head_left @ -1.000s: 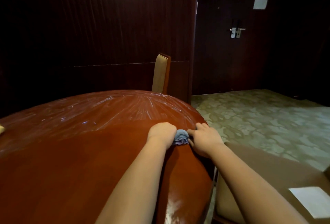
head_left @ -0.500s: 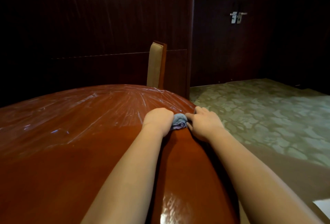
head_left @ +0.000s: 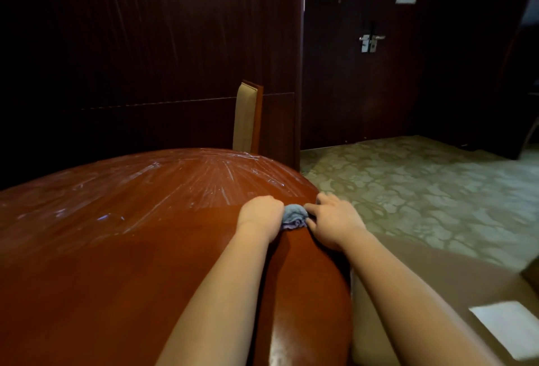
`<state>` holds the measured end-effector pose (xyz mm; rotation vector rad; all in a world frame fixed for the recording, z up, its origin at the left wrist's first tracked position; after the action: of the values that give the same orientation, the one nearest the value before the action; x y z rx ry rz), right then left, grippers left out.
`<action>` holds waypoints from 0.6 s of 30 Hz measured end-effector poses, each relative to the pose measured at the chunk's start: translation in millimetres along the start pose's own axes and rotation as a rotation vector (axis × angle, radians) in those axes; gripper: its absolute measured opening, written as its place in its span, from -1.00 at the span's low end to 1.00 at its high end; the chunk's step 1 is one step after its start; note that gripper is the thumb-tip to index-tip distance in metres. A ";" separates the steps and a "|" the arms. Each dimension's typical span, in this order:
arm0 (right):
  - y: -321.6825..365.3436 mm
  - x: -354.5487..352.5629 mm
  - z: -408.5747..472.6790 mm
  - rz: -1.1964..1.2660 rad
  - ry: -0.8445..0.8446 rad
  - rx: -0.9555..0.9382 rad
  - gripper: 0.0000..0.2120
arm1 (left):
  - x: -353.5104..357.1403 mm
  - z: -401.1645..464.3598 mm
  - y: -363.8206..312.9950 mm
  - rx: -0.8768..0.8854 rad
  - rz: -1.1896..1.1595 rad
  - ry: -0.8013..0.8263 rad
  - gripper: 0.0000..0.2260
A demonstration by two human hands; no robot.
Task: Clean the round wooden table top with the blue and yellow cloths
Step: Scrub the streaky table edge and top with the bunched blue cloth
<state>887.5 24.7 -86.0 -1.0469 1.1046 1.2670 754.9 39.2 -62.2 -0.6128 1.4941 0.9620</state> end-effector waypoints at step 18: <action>47.8 -32.4 -170.4 -0.006 0.021 -0.062 -0.71 | -9.1 -168.7 -27.9 0.095 -0.060 -0.006 -0.81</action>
<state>833.3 -146.9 -83.1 -1.1113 1.0826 1.2952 688.4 -118.6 -65.8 -0.5824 1.4995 0.8413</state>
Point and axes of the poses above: each hand's wrist, its own z-axis towards the middle knuckle, its own x-axis out of the palm, y = z × x, the point moved 3 cm from there along z, towards the middle knuckle, and after that the axes turned 9 degrees about x, right-handed, at the moved point
